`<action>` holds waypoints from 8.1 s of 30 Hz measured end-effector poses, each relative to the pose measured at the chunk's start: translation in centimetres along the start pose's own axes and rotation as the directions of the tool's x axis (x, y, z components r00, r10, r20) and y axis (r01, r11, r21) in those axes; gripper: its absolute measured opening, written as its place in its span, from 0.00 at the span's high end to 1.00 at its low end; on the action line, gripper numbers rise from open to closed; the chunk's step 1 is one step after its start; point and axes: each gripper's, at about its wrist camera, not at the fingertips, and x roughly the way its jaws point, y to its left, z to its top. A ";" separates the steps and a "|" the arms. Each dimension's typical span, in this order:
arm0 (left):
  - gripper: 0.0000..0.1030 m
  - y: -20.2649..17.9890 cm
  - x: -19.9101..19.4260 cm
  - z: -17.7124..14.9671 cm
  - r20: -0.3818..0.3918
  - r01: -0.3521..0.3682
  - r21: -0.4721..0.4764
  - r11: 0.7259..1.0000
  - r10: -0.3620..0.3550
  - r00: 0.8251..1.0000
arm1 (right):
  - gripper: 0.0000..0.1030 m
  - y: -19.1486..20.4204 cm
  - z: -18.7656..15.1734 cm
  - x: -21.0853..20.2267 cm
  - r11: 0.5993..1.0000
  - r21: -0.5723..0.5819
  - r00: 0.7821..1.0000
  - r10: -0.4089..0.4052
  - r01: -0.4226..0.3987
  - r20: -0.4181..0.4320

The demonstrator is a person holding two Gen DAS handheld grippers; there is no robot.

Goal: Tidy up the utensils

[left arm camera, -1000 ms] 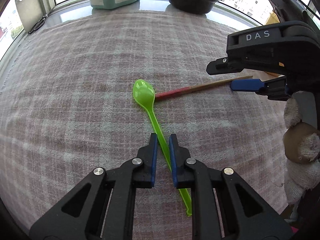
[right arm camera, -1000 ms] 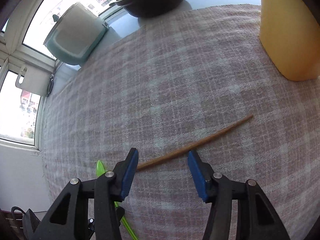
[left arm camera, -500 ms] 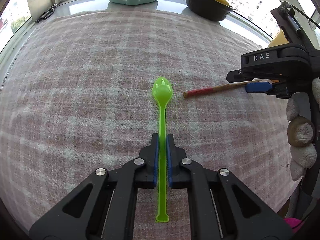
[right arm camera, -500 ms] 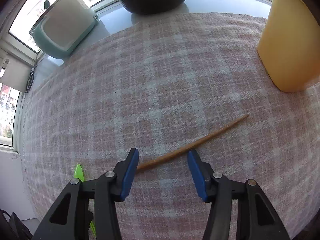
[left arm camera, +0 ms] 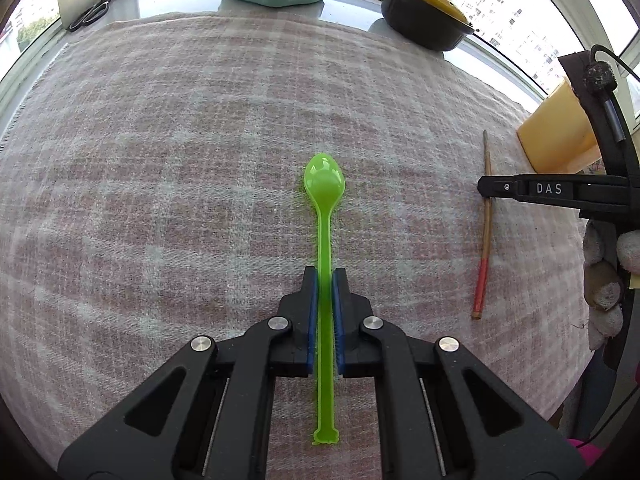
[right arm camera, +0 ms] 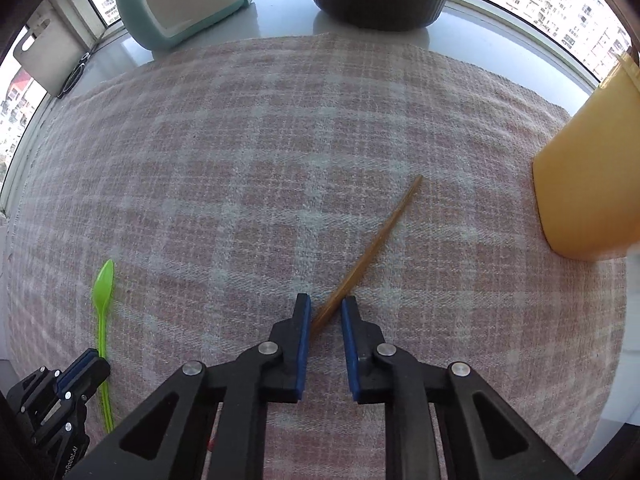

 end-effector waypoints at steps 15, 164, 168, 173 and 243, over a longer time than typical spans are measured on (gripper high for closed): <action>0.96 -0.1 1.1 1.8 -0.013 0.018 -0.011 1.000 -0.018 1.000 | 0.92 -1.9 -0.8 -0.5 0.989 -0.084 0.992 0.118 -0.121 -0.038; 0.96 -34.9 -1.7 14.2 0.409 0.148 0.167 0.975 -0.205 0.889 | 0.83 -30.6 -1.7 -16.3 0.967 0.020 0.825 0.205 -0.254 0.526; 0.96 -34.7 -1.7 14.1 0.405 0.142 0.161 0.977 -0.197 0.893 | 0.72 -30.6 -2.0 -16.6 0.970 0.024 0.821 0.192 -0.243 0.538; 0.93 -34.1 -1.8 13.6 0.399 0.133 0.150 0.980 -0.184 0.899 | 0.62 -30.7 -2.5 -16.7 0.971 0.035 0.820 0.179 -0.236 0.544; 0.01 -27.0 -12.1 6.1 0.450 -0.124 0.253 0.959 -0.003 0.893 | 0.00 -21.5 -10.6 -24.1 0.979 0.200 0.742 -0.107 -0.037 0.662</action>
